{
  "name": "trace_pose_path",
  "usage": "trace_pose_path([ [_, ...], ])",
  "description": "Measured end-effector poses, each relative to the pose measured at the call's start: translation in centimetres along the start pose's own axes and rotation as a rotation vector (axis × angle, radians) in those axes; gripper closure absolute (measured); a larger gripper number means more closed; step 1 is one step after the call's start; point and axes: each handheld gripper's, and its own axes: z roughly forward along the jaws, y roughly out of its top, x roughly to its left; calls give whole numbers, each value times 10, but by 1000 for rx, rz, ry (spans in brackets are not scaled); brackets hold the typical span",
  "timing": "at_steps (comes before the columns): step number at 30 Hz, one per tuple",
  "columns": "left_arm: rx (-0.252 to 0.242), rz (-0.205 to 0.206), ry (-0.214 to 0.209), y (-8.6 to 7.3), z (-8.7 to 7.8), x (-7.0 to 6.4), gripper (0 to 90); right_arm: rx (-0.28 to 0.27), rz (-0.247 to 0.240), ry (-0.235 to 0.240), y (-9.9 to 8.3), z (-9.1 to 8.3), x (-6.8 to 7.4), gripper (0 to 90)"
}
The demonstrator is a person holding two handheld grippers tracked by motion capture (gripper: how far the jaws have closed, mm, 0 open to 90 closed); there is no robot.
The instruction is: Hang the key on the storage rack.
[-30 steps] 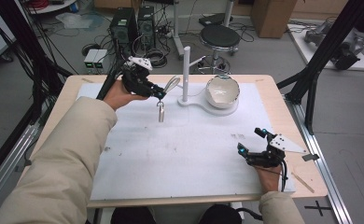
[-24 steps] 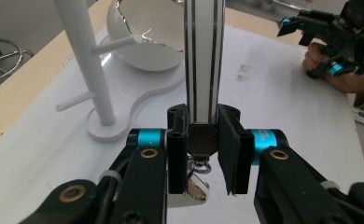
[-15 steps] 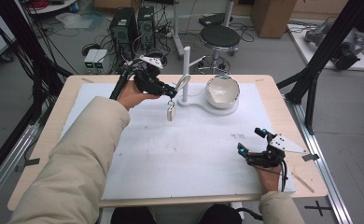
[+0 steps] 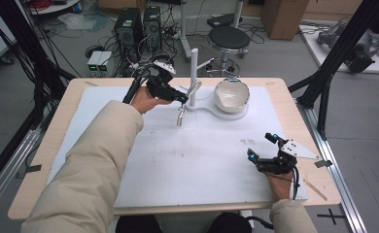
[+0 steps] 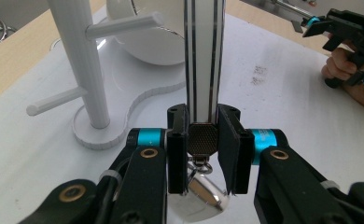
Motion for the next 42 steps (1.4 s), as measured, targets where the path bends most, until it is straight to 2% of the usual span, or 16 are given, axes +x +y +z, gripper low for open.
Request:
trace_pose_path([
  [13,-1,-64,22,-5,7,13,741,-2,0,-1,0,0,-1,6],
  [17,2,-83,43,-7,7,16,742,-1,0,-3,0,0,-1,6],
  [25,7,-104,48,-11,11,21,741,1,2,-1,0,0,0,6],
  [30,-12,-120,61,-15,14,22,741,-1,-1,-3,0,0,0,6],
  [35,-7,-97,86,-15,15,21,740,-2,-3,-4,0,0,0,6],
  [38,-12,-82,83,-16,15,21,739,-2,-2,-4,0,0,0,6],
  [39,-20,-65,81,-17,15,21,738,-2,-1,-4,0,0,0,6],
  [41,-21,31,132,-19,13,17,725,-2,-2,-4,0,0,0,6],
  [42,-33,54,158,-20,11,14,695,-3,-2,-4,0,0,0,6],
])
